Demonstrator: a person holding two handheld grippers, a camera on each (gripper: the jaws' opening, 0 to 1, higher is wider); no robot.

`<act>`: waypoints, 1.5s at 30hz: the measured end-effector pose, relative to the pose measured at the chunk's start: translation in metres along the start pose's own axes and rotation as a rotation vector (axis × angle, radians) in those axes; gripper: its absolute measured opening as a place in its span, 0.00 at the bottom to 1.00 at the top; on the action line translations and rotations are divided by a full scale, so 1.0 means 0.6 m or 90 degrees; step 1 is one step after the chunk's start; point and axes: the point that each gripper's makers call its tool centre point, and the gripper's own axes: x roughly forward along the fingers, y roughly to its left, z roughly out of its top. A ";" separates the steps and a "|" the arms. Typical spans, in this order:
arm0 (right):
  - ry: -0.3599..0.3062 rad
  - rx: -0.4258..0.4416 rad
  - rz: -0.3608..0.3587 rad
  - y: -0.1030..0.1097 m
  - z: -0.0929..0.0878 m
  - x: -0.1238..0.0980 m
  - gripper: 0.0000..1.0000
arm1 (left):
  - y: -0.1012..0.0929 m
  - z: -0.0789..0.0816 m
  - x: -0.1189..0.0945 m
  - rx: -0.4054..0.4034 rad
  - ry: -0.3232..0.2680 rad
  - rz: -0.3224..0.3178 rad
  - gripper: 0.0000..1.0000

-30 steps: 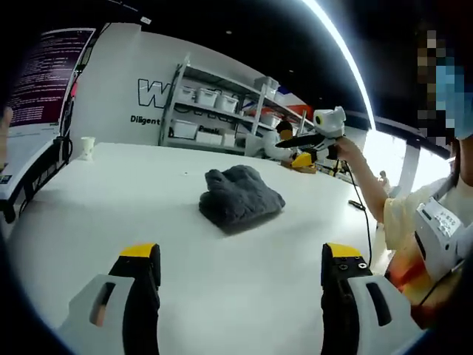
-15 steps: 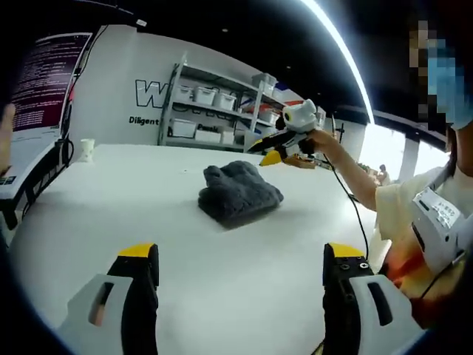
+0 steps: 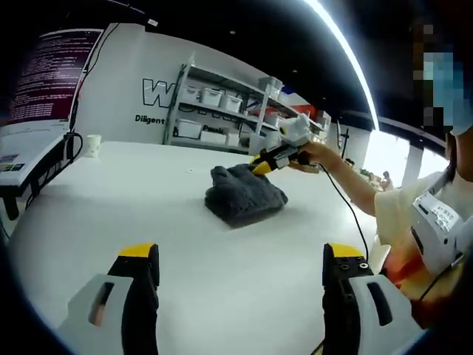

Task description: Open the folded towel by lifting each exposed corner and separating the folded layers until the towel lies flat within the target outline without major curled edges

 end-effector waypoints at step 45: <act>-0.022 -0.086 -0.017 0.097 -0.013 -0.096 0.01 | 0.006 -0.009 -0.001 -0.021 -0.002 0.012 0.87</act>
